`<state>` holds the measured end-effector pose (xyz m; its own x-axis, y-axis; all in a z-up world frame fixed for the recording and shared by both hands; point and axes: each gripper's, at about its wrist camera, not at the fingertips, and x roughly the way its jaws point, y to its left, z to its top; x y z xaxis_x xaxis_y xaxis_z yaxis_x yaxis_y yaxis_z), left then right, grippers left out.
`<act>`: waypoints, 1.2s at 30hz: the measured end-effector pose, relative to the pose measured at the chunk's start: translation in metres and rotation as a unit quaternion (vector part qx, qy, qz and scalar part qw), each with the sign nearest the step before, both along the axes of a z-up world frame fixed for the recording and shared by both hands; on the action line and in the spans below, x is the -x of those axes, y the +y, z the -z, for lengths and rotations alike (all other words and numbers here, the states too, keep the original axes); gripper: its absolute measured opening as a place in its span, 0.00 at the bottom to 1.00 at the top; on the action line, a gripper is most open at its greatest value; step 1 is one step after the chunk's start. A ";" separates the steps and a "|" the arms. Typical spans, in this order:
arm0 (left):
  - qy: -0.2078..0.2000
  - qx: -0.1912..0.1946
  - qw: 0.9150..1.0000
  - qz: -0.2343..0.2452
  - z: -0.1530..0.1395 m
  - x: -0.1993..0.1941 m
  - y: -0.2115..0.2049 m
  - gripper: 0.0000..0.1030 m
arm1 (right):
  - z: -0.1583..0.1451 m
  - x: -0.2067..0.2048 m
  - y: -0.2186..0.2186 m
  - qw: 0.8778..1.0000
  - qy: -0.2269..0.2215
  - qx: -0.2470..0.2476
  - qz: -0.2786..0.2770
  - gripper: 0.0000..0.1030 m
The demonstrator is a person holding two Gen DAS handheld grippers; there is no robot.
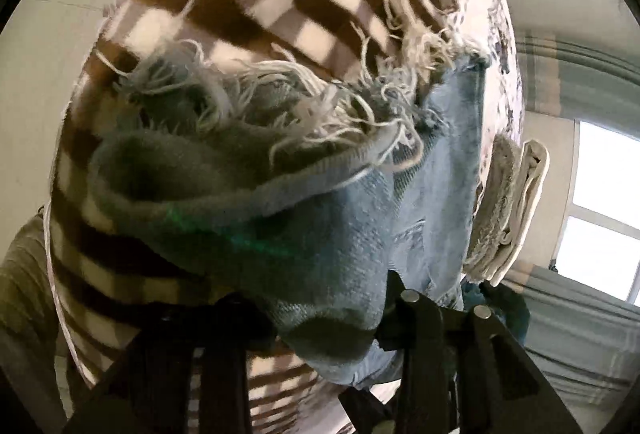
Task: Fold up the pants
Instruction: 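Carry the folded shorts with both grippers onto the stack of folded clothes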
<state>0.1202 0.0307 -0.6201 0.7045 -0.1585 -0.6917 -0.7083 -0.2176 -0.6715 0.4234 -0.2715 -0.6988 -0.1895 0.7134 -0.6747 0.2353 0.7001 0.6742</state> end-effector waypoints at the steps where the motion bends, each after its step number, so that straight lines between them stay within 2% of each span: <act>1: -0.001 -0.001 1.000 0.003 0.002 -0.001 0.002 0.33 | 0.002 0.001 0.000 1.000 -0.001 -0.006 0.011 0.67; 4: 0.007 -0.011 1.000 0.002 0.005 -0.002 0.005 0.34 | 0.003 0.003 0.001 0.999 -0.009 -0.010 0.045 0.66; 6: 0.016 -0.021 1.000 -0.006 0.002 -0.003 0.003 0.33 | 0.000 0.007 0.002 0.998 -0.010 -0.009 0.065 0.47; 9: 0.025 -0.056 0.998 -0.003 -0.014 -0.011 -0.001 0.21 | -0.008 0.011 -0.001 0.998 -0.009 -0.003 0.069 0.34; 11: 0.020 -0.079 0.997 0.005 -0.032 -0.014 -0.001 0.19 | -0.025 0.011 0.001 0.998 -0.016 0.007 0.059 0.32; 14: 0.018 -0.116 0.992 0.037 -0.073 -0.024 0.003 0.17 | -0.057 0.007 0.004 0.998 -0.024 0.010 0.049 0.30; 18: 0.008 -0.142 0.987 0.074 -0.138 -0.048 0.016 0.17 | -0.100 -0.008 0.008 0.998 -0.027 -0.001 0.054 0.29; 21: -0.012 -0.166 0.981 0.100 -0.191 -0.073 0.028 0.17 | -0.147 -0.029 0.014 0.997 -0.034 -0.017 0.066 0.29; 25: -0.060 -0.184 0.973 0.124 -0.252 -0.129 0.050 0.17 | -0.212 -0.067 0.021 0.993 -0.060 -0.036 0.097 0.29; 30: -0.140 -0.194 0.957 0.166 -0.310 -0.242 0.089 0.17 | -0.291 -0.156 0.039 0.978 -0.123 -0.055 0.161 0.29; 32: -0.170 -0.197 0.947 0.189 -0.325 -0.295 0.107 0.17 | -0.318 -0.200 0.055 0.967 -0.156 -0.057 0.191 0.29; 36: -0.227 -0.202 0.923 0.238 -0.339 -0.411 0.140 0.17 | -0.342 -0.276 0.073 0.945 -0.207 -0.058 0.247 0.29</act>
<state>0.5312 0.1707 -0.2812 0.8534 -0.3190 -0.4123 -0.2844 0.3780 -0.8810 0.6992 -0.1988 -0.3566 0.4500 0.7189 -0.5298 0.2131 0.4897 0.8455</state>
